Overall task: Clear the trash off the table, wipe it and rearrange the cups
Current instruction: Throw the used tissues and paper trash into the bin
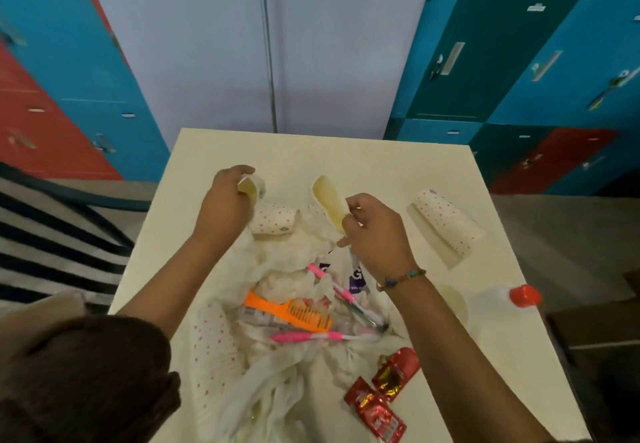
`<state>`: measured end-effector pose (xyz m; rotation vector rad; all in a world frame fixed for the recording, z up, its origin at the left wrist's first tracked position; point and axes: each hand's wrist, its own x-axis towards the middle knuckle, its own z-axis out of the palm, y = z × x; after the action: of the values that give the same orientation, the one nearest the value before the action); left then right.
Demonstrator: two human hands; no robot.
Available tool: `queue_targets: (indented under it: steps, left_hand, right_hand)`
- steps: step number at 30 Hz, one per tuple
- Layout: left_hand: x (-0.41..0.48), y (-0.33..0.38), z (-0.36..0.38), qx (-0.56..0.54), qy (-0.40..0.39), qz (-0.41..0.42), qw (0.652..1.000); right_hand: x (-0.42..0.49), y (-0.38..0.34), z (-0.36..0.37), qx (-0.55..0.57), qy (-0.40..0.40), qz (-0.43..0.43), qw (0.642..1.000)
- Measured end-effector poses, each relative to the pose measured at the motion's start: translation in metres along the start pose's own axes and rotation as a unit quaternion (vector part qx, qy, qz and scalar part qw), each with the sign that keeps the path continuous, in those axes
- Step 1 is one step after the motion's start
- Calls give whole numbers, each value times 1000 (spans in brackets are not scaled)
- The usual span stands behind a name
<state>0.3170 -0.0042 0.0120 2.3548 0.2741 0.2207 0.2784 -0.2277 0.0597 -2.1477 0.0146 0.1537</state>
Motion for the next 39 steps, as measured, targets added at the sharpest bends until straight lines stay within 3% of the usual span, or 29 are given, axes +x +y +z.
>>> queue_targets:
  steps: [6,9,18,26,39]
  left_hand:
    - [-145,5,-47,-75,7,-113,991]
    - [-201,-7,-60,-76,23,-159,984]
    - [-309,-38,-134,-80,102,-295,947]
    - [-328,-123,-189,-143,123,-369,910]
    - [-221,-305,-264,-160,83,-426,887]
  right_hand:
    - [-103,2,7,160,-46,39,985]
    - [-139,6,11,131,-62,22,989]
    - [-221,-24,67,77,-207,4,975]
    - [-236,-68,173,19,-275,15,961]
    - [-171,-150,410,-26,-246,94,964]
